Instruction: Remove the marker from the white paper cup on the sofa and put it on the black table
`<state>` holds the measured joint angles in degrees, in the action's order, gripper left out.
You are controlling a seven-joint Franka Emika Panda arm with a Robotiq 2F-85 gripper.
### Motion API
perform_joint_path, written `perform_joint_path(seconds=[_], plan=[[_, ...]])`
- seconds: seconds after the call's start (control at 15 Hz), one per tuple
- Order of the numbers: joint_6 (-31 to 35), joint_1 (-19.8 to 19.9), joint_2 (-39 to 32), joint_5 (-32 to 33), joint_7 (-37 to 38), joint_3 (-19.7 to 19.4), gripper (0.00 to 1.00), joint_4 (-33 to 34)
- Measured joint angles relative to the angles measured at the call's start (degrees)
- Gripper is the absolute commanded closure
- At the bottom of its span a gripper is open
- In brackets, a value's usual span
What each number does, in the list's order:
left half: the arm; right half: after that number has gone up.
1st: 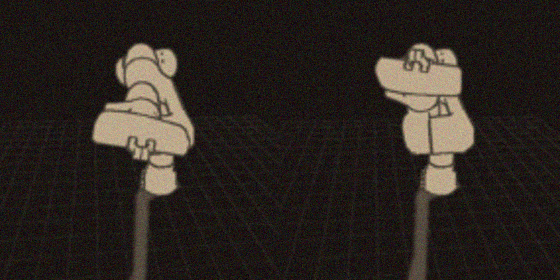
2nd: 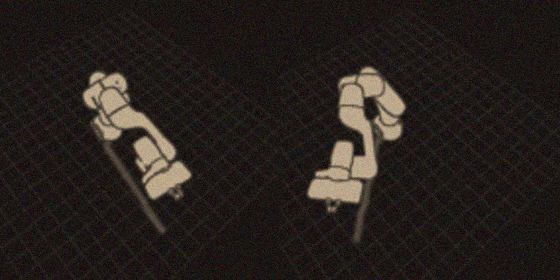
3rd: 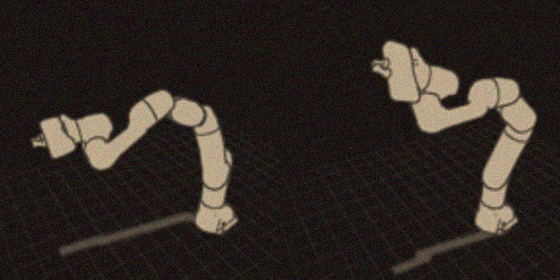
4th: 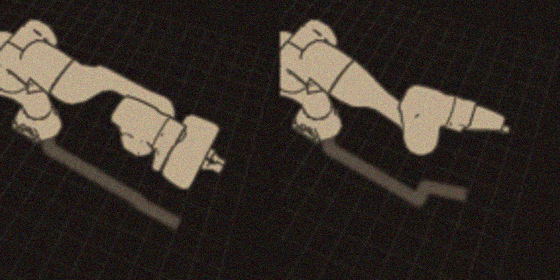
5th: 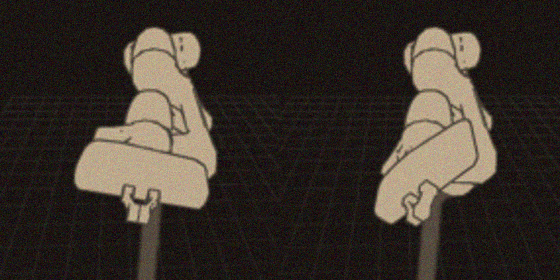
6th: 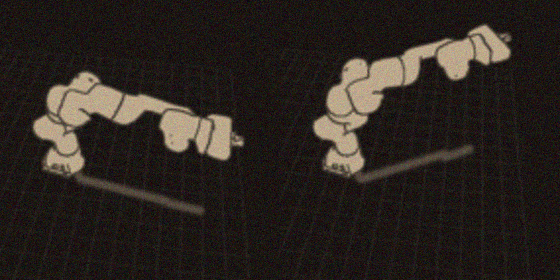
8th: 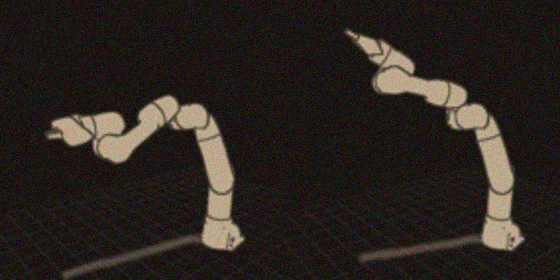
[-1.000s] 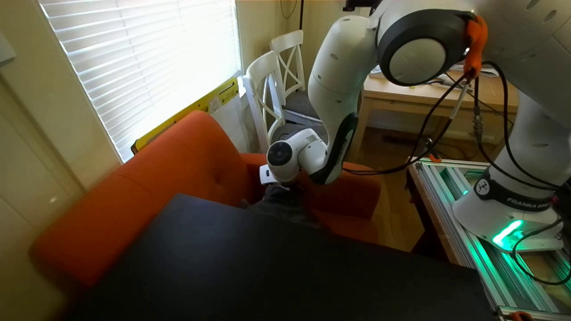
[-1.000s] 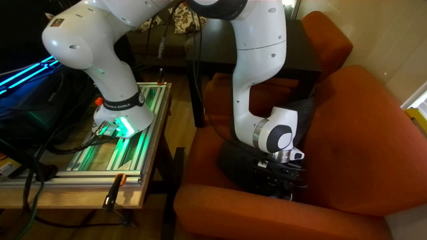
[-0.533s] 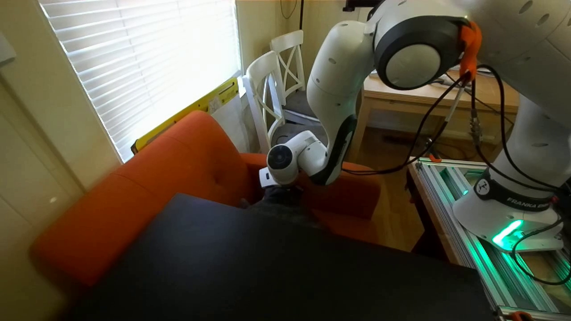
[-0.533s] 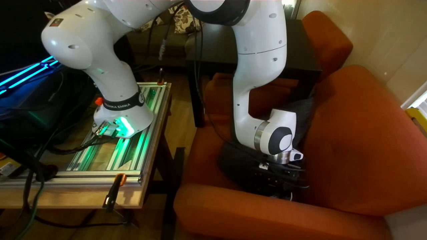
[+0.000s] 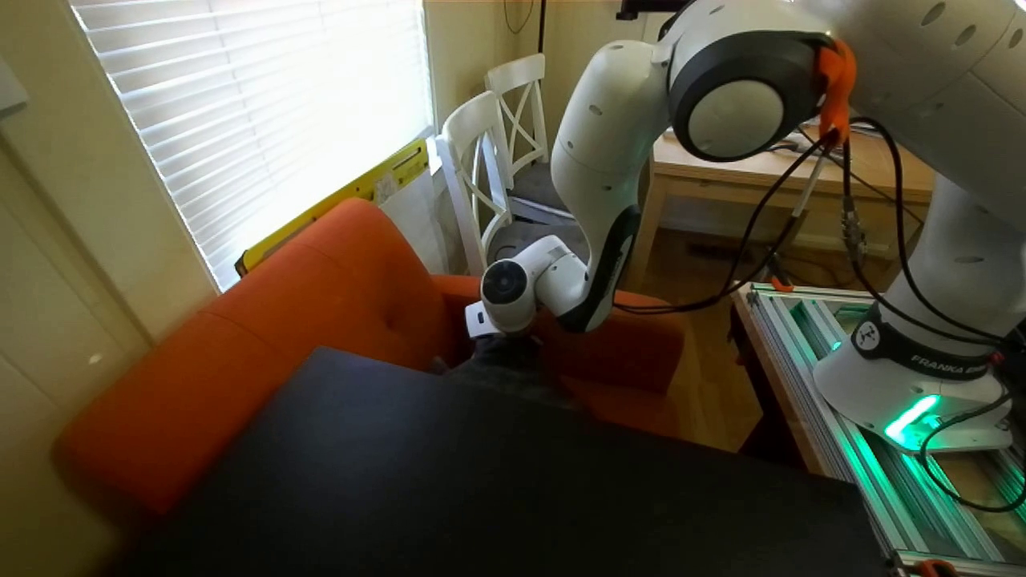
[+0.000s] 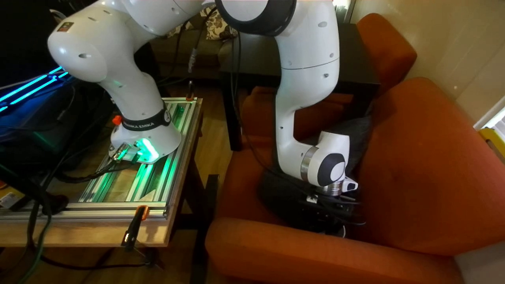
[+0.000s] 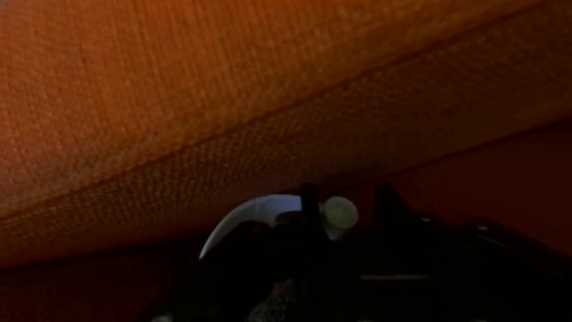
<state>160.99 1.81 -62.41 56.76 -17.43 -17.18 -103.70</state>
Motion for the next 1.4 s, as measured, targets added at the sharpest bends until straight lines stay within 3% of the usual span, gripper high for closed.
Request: perform_joint_path(seconds=[0.07,0.47,0.73,1.13,1.4], plan=[[0.38,0.11,0.00,0.26,0.01,0.01,0.98,0.06],[3.47,0.17,0.28,1.07,0.27,-0.27,0.94,0.46],[7.63,-1.98,2.94,1.07,2.84,-3.13,0.94,-1.00],[7.85,-3.25,14.20,1.06,4.39,-5.59,0.94,-12.70],[10.67,-0.80,22.20,0.77,3.40,-4.93,0.94,-22.13]])
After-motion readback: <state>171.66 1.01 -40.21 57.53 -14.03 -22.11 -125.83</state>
